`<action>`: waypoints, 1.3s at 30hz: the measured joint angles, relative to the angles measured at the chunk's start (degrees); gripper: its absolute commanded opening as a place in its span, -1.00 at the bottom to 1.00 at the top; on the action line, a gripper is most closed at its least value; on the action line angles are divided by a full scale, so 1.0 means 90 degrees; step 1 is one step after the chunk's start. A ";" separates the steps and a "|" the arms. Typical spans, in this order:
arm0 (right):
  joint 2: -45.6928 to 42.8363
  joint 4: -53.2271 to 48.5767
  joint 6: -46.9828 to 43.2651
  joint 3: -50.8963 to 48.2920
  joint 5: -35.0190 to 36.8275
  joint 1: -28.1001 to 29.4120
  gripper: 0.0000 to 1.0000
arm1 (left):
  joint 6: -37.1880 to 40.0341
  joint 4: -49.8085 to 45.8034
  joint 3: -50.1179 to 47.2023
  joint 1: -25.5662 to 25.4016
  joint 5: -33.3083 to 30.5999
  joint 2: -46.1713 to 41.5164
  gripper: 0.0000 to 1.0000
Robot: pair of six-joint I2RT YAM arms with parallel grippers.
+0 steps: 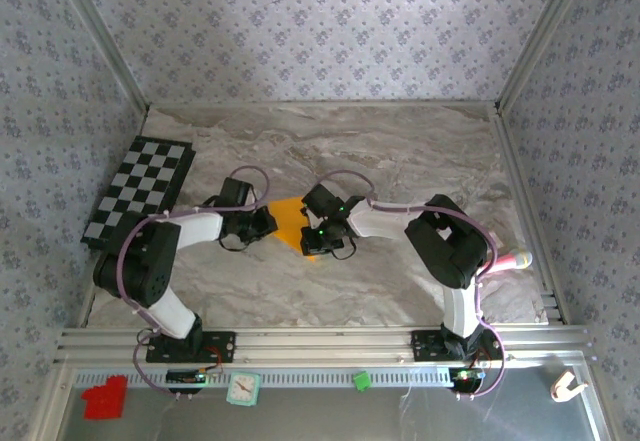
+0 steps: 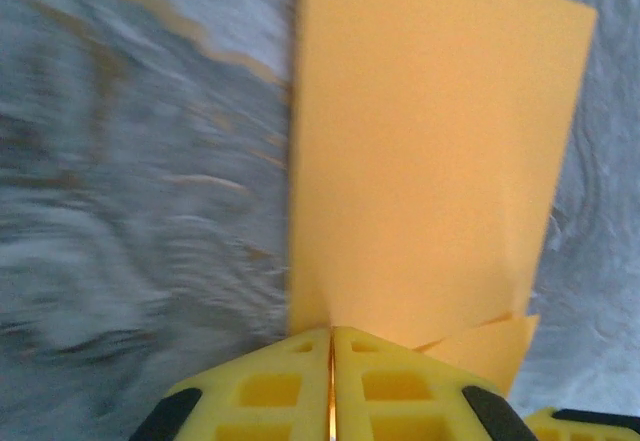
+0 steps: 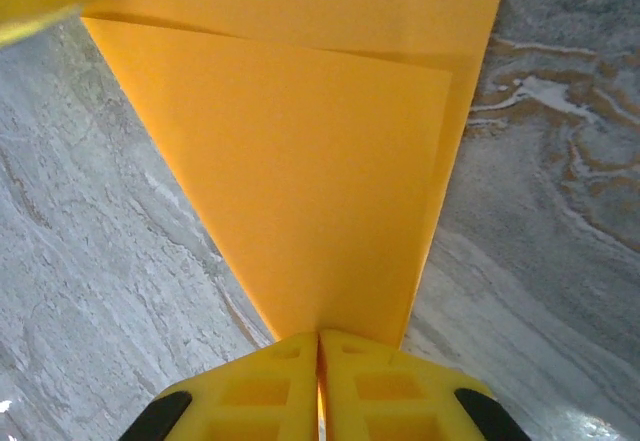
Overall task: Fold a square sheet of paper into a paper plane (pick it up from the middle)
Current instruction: Third fold the triangle at the center of the table.
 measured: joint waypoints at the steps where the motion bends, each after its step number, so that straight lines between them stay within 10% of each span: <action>1: 0.0000 -0.0002 0.0044 0.0000 -0.0002 0.0000 -0.81 | 0.0022 -0.0124 0.0022 0.0036 -0.0126 -0.0090 -0.77; 13: -0.0012 0.0250 0.0668 -0.0126 -0.0333 -0.0153 -0.80 | -0.0240 -0.0391 0.0231 -0.0340 -0.0308 -0.1081 -0.72; 39: -0.0245 0.1056 0.0374 -0.0583 -0.0828 -0.0469 -0.75 | -0.0775 0.0211 0.0231 -0.0828 -0.0032 0.0342 -0.96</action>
